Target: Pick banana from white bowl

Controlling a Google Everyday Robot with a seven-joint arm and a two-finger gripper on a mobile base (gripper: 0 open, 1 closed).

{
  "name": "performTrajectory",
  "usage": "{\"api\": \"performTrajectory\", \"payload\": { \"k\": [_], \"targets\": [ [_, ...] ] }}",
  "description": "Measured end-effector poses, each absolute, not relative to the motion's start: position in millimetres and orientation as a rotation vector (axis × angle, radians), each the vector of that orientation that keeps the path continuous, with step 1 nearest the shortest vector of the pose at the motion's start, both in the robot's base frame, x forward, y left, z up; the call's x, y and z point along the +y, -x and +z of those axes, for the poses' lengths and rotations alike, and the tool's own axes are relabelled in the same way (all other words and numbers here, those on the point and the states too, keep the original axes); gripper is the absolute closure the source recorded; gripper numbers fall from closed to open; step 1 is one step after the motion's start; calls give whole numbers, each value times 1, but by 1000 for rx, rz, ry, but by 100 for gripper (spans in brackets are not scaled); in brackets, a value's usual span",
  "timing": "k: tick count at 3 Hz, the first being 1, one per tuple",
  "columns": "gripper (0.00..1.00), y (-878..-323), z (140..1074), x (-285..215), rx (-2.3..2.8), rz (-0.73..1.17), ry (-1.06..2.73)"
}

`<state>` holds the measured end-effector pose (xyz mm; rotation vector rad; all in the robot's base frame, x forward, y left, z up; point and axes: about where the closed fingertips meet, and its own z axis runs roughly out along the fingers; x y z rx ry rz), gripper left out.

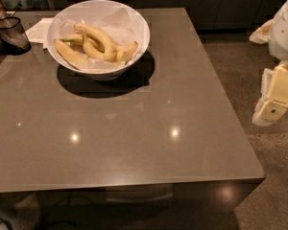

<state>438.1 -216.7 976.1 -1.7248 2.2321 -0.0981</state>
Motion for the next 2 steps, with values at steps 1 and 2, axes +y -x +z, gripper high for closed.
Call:
{"api": "performTrajectory", "payload": {
  "k": [1, 2],
  "targets": [
    [0, -438, 976, -217, 2232, -98, 1725],
    [0, -446, 976, -215, 2275, -83, 1662]
  ]
}}
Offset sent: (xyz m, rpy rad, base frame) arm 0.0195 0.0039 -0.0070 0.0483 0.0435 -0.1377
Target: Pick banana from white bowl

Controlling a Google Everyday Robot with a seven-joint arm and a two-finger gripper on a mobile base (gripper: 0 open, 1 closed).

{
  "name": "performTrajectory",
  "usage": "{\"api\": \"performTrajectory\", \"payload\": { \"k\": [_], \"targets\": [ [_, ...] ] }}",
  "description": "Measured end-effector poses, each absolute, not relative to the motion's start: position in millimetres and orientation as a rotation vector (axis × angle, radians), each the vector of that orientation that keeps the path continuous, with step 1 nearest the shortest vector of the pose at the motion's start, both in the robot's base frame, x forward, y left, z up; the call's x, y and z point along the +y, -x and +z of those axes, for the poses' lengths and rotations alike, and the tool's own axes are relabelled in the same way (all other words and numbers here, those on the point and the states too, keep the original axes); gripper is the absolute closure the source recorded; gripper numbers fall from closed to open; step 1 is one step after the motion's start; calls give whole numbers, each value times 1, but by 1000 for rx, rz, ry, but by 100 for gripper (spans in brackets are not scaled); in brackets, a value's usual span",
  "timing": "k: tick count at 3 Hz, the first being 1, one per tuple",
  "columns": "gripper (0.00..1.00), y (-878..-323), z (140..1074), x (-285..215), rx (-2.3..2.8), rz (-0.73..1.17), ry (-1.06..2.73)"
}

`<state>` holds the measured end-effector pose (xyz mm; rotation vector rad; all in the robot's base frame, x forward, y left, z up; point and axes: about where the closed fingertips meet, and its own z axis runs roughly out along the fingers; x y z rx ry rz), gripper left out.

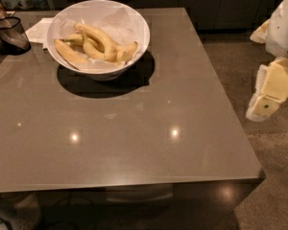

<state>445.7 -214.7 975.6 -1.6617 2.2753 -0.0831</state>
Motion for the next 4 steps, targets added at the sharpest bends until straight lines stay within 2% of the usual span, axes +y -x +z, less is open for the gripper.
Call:
{"api": "performTrajectory", "payload": {
  "k": [2, 4],
  "targets": [
    [0, -507, 975, -192, 2400, -44, 1505],
    [0, -516, 974, -179, 2380, -1, 1500]
  ]
}}
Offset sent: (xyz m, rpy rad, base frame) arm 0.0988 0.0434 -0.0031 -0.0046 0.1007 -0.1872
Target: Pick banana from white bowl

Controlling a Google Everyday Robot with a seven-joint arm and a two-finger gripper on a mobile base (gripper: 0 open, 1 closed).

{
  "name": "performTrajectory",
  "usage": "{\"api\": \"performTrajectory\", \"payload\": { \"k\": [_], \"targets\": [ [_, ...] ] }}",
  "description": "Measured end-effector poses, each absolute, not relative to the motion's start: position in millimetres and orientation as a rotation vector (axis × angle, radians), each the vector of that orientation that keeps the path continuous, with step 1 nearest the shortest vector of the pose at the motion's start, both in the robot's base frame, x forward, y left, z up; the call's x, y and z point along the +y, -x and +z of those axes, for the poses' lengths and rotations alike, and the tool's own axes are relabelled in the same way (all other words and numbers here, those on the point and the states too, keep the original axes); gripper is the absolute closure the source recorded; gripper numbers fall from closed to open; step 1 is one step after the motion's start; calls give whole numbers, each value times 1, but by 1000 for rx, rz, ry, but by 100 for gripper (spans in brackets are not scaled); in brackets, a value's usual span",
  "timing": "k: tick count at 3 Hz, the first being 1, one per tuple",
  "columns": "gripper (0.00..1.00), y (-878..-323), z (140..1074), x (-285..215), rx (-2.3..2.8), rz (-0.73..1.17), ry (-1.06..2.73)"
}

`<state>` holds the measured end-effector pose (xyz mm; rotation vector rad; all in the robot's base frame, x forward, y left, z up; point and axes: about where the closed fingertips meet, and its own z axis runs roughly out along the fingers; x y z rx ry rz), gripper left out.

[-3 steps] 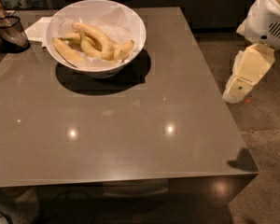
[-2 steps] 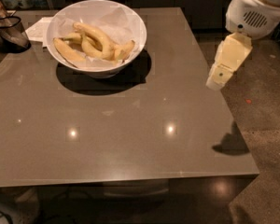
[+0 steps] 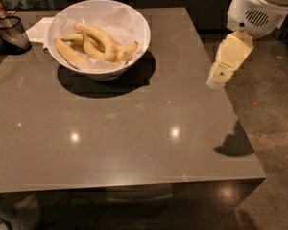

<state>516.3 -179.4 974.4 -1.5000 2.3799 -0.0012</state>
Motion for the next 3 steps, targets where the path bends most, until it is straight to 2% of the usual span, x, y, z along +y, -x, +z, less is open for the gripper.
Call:
{"api": "performTrajectory", "payload": {
  "k": [2, 3],
  "targets": [
    [0, -556, 1003, -103, 2297, 76, 1544],
    [0, -560, 1007, -92, 2268, 76, 1550]
  ]
}}
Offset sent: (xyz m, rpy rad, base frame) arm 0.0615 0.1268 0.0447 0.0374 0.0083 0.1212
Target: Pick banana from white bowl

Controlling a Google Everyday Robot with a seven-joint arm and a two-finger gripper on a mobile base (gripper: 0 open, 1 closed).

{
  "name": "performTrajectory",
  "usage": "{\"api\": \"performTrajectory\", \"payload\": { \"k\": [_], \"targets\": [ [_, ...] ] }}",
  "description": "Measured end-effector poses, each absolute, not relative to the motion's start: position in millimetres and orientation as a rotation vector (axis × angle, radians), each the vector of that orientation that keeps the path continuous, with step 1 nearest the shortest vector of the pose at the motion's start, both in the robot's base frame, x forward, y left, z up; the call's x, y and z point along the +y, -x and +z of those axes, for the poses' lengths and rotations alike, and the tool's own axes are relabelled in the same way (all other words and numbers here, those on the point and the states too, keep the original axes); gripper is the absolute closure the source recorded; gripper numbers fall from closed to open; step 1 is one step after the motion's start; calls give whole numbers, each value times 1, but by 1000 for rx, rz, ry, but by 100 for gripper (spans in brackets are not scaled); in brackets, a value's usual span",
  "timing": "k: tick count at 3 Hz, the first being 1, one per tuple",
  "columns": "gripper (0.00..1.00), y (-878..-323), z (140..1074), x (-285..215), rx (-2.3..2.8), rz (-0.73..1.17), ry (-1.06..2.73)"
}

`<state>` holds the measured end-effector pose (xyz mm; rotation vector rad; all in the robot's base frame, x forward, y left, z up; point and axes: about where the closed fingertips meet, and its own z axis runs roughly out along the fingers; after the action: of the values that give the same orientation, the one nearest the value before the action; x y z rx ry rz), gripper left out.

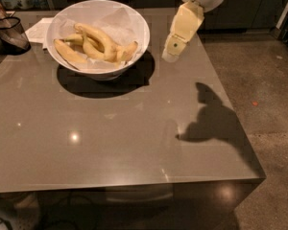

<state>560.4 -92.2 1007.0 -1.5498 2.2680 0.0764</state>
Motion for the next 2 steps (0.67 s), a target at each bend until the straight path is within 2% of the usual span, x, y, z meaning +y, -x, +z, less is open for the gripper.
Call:
{"api": "performTrajectory", "payload": {
  "k": [1, 2],
  "targets": [
    [0, -565, 1008, -87, 2233, 116, 1540],
    [0, -591, 1003, -59, 2256, 166, 1534]
  ]
}}
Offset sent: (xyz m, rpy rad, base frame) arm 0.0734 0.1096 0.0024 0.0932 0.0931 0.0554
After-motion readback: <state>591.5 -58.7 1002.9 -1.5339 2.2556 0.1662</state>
